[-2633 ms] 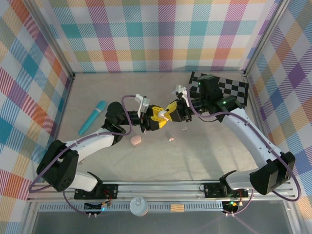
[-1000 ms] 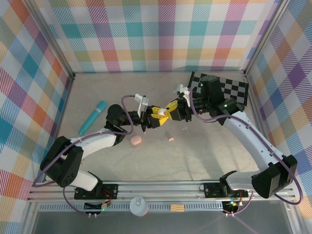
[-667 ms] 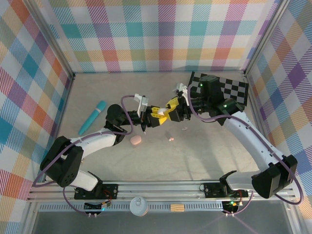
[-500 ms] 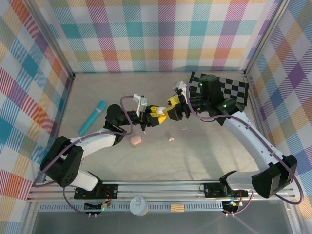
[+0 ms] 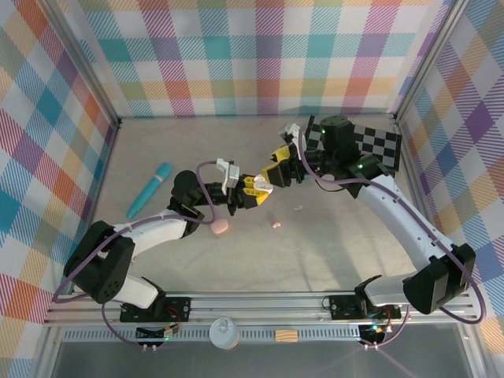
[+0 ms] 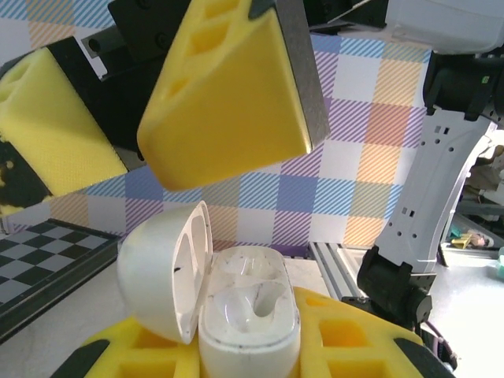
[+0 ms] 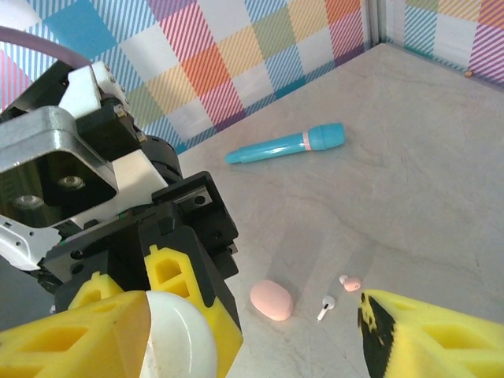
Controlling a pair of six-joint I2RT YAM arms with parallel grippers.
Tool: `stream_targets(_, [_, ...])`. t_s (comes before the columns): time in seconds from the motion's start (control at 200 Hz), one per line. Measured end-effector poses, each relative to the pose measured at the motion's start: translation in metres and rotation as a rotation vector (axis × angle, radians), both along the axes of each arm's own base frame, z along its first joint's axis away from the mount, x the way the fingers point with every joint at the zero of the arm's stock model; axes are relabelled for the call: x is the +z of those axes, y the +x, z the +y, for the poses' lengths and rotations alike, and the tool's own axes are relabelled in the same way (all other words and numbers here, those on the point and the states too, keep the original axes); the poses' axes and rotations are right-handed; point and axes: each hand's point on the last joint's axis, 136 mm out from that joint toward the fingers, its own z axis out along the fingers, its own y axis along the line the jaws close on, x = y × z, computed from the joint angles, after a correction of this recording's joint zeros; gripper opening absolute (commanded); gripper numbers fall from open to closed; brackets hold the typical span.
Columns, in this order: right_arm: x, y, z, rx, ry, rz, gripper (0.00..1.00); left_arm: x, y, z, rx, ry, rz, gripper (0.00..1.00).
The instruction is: Insert the wireless bluetooth earbuds into the charging case
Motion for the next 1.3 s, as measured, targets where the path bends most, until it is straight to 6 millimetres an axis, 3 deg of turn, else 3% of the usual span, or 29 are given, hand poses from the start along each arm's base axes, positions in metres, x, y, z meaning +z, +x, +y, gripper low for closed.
stream_targets(0.23, [0.022, 0.002, -0.014, -0.115, 0.035, -0.019, 0.77, -0.009, -0.003, 0.002, 0.013, 0.018, -0.03, 0.16])
stream_targets(0.305, [0.025, 0.009, -0.031, -0.223, 0.034, -0.014, 0.76, -0.015, -0.004, 0.003, 0.019, 0.027, -0.036, 0.16])
stream_targets(0.405, [0.016, 0.034, -0.063, -0.405, 0.013, 0.032, 0.76, -0.017, -0.005, 0.005, 0.027, 0.035, -0.048, 0.16])
stream_targets(0.5, [-0.017, 0.059, -0.092, -0.572, -0.059, 0.144, 0.75, -0.017, -0.009, 0.008, 0.035, 0.036, -0.067, 0.16])
stream_targets(0.615, [-0.082, 0.082, -0.121, -0.74, -0.126, 0.386, 0.71, -0.016, -0.013, 0.011, 0.044, 0.039, -0.085, 0.16])
stream_targets(0.79, [-0.203, 0.07, -0.149, -0.888, -0.148, 0.844, 0.65, -0.019, -0.014, 0.012, 0.047, 0.051, -0.088, 0.16])
stream_targets(0.885, [-0.246, 0.063, -0.146, -0.914, -0.147, 1.03, 0.6, -0.02, -0.014, 0.012, 0.046, 0.053, -0.091, 0.16])
stream_targets(1.02, [-0.275, 0.063, -0.138, -0.918, -0.136, 1.158, 0.48, -0.022, -0.014, 0.012, 0.045, 0.06, -0.083, 0.16])
stream_targets(1.3, [-0.296, 0.062, -0.132, -0.912, -0.132, 1.248, 0.36, -0.023, -0.014, 0.012, 0.045, 0.064, -0.078, 0.16])
